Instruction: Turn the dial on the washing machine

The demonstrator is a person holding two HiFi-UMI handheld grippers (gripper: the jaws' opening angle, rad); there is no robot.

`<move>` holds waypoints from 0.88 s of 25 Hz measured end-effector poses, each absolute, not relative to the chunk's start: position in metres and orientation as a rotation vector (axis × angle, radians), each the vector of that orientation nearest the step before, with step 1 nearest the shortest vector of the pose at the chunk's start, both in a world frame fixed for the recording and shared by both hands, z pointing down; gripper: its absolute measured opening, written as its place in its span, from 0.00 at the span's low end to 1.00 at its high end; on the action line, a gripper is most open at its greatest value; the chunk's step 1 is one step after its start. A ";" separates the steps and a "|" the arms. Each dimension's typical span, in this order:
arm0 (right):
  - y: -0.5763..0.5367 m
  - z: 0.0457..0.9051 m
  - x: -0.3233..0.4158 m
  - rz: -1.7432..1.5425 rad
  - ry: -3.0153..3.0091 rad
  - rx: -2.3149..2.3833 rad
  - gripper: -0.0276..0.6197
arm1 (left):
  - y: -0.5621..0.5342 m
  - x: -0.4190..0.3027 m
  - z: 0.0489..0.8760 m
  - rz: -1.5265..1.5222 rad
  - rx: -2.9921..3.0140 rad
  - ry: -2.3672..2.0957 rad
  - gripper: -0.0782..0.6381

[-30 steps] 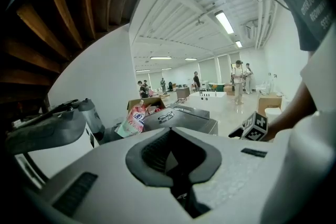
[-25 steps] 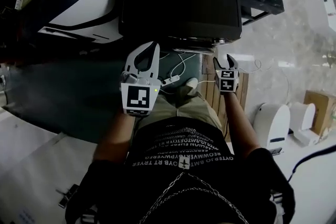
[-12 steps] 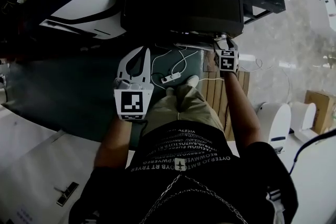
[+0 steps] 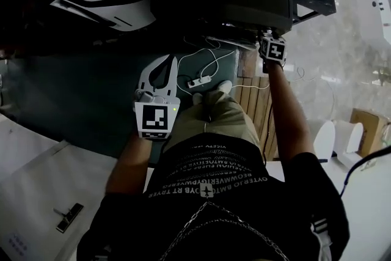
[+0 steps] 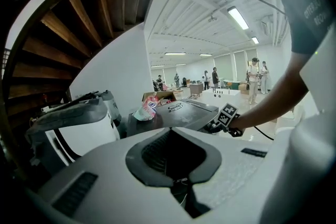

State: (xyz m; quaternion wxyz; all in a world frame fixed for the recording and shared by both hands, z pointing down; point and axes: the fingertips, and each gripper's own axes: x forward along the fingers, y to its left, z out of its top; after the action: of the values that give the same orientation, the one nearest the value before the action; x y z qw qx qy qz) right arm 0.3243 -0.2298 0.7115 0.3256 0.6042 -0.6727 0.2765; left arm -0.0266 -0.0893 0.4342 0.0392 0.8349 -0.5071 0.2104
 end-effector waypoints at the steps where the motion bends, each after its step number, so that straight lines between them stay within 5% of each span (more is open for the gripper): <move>1: -0.229 0.711 0.324 0.776 -1.780 1.594 0.45 | -0.088 -0.029 0.433 0.641 2.558 -1.562 0.12; 9: -0.228 0.710 0.321 0.995 -1.947 1.606 0.45 | -0.075 -0.040 0.440 0.638 2.525 -1.584 0.12; 17: -0.225 0.694 0.314 0.497 -1.749 1.554 0.46 | -0.065 -0.043 0.439 0.628 2.511 -1.620 0.12; 22: -0.228 0.703 0.320 0.610 -1.740 1.584 0.42 | -0.055 -0.043 0.447 0.645 2.492 -1.619 0.12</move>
State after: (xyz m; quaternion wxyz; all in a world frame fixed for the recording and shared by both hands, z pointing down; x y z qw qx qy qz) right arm 0.3204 -0.2281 0.7035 0.3478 0.6110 -0.6711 0.2353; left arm -0.0429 -0.0549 0.4471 0.0505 0.8185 -0.5317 0.2117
